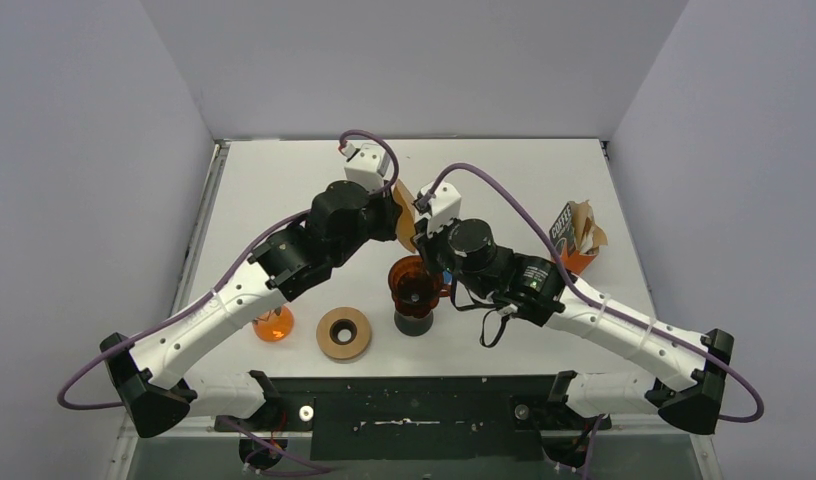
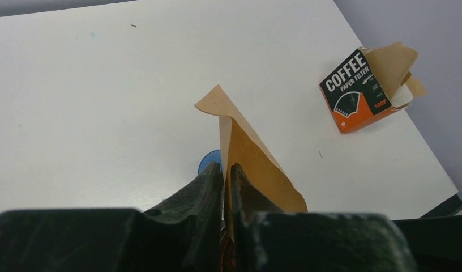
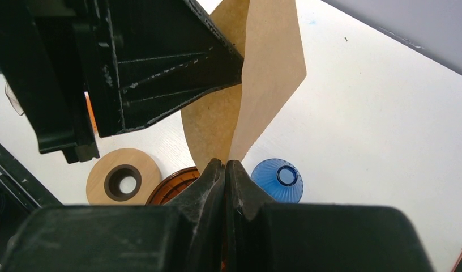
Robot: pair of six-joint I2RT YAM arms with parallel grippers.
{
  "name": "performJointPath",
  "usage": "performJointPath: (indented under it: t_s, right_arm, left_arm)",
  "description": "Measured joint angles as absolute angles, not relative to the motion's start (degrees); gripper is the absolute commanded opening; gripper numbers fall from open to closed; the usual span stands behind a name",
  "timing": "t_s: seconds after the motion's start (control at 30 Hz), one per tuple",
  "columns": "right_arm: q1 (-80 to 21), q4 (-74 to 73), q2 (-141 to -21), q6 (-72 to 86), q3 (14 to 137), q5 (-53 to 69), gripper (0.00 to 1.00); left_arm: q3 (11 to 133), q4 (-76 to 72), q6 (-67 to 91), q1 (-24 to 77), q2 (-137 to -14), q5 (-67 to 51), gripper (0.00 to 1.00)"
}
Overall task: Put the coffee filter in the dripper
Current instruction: Place the coffee filter in the coffee dripper.
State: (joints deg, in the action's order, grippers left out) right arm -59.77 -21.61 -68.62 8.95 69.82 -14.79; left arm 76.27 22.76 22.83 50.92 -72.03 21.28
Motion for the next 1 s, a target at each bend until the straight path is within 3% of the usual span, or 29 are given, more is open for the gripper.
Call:
performJointPath:
  t_s: [0.03, 0.37, 0.7, 1.0]
  right_arm:
    - [-60.0, -21.1, -68.2, 9.3, 69.2, -15.2, 0.00]
    - [-60.4, -17.0, -65.3, 11.9, 66.6, -19.6, 0.00]
    - [-60.4, -15.9, -67.6, 12.9, 67.1, -22.3, 0.18]
    - [-60.4, -15.0, -70.8, 12.8, 68.4, -24.5, 0.26]
  left_arm:
    - [76.3, 22.8, 22.8, 50.9, -72.1, 21.1, 0.00]
    - [76.3, 22.9, 22.4, 50.9, -72.1, 19.6, 0.00]
    - [76.3, 23.0, 22.3, 51.0, -71.7, 18.9, 0.00]
    - [76.3, 23.4, 22.3, 51.3, -70.5, 18.3, 0.00]
